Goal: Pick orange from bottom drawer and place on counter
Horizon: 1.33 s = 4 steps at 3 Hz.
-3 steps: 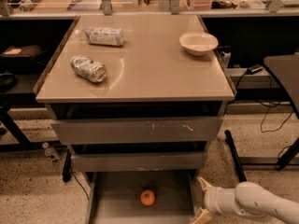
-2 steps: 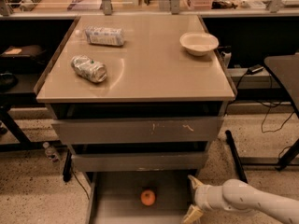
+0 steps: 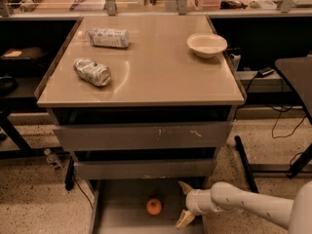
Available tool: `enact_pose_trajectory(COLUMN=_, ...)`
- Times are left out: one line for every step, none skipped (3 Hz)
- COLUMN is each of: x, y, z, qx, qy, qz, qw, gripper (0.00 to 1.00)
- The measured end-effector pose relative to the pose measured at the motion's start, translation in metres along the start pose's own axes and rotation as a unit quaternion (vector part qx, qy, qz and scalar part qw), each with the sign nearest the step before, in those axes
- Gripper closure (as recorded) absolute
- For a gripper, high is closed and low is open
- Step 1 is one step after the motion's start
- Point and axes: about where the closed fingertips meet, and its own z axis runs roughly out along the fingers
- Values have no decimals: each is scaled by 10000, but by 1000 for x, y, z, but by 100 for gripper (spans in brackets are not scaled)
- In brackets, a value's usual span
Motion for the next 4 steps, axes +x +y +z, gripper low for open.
enact_pose_trajectory(x=2, y=-9, z=35, qx=-157, qy=-204, qz=52, qw=9997, gripper=0)
enact_pose_trajectory(x=2, y=-9, z=35, qx=-157, qy=-204, qz=52, qw=9997, gripper=0)
enact_pose_trajectory(x=2, y=-10, z=57, qx=-229, qy=-376, qz=75, qw=9990, gripper=0)
enact_pose_trajectory(x=-2, y=-9, z=90, qx=-401, qy=-605, qz=200, qw=9972, gripper=0)
